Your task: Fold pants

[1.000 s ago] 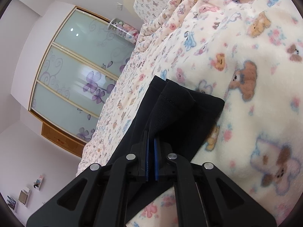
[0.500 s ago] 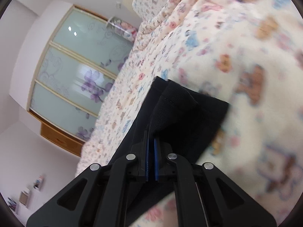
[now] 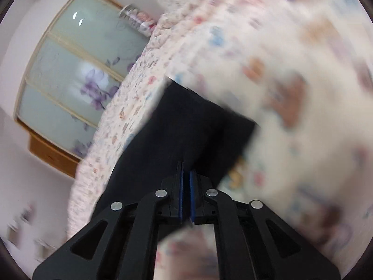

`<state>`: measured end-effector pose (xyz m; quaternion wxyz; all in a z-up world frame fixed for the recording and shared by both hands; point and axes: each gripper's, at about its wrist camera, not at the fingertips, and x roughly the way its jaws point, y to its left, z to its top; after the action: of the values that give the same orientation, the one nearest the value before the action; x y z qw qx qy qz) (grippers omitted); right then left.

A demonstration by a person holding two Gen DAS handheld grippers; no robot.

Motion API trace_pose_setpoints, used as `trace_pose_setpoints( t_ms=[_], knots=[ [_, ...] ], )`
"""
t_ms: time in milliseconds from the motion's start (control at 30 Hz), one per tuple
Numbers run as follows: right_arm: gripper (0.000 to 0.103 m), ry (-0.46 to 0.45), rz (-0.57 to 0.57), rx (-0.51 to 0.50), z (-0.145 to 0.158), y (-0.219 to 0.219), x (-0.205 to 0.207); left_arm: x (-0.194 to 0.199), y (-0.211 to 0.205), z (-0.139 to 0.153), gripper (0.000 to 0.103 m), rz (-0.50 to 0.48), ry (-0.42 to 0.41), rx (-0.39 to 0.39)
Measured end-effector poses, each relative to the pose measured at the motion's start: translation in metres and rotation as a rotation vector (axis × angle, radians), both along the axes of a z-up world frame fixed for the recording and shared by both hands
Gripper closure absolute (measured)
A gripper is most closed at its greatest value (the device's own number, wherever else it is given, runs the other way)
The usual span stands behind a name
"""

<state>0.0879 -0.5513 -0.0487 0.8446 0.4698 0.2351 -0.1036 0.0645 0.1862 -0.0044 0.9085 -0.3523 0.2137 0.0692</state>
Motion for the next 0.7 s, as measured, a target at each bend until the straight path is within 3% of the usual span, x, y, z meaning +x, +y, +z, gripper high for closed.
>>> trace_pose_setpoints(
  t_ms=[167,267,400,500,567,700],
  knots=[
    [0.099,-0.04,-0.021,-0.075,0.017,0.016,-0.016,-0.005,0.001,-0.002,0.01,-0.004,-0.009,-0.013],
    [0.099,-0.055,-0.039,0.004,0.009,0.014,-0.021,-0.005,0.002,-0.002,0.009,-0.007,-0.011,-0.015],
    [0.097,0.026,-0.016,-0.029,0.01,0.009,-0.009,-0.006,0.001,-0.002,0.006,-0.019,-0.017,-0.016],
    [0.08,0.04,-0.003,-0.014,0.013,0.005,-0.014,-0.006,0.001,-0.001,0.004,-0.027,-0.019,-0.017],
    [0.055,0.023,-0.021,-0.001,0.016,0.006,-0.024,-0.007,0.001,-0.001,0.003,-0.03,-0.022,-0.016],
    [0.054,-0.082,-0.064,0.018,0.026,0.006,-0.043,-0.012,-0.002,0.003,0.003,-0.03,-0.053,-0.013]
  ],
)
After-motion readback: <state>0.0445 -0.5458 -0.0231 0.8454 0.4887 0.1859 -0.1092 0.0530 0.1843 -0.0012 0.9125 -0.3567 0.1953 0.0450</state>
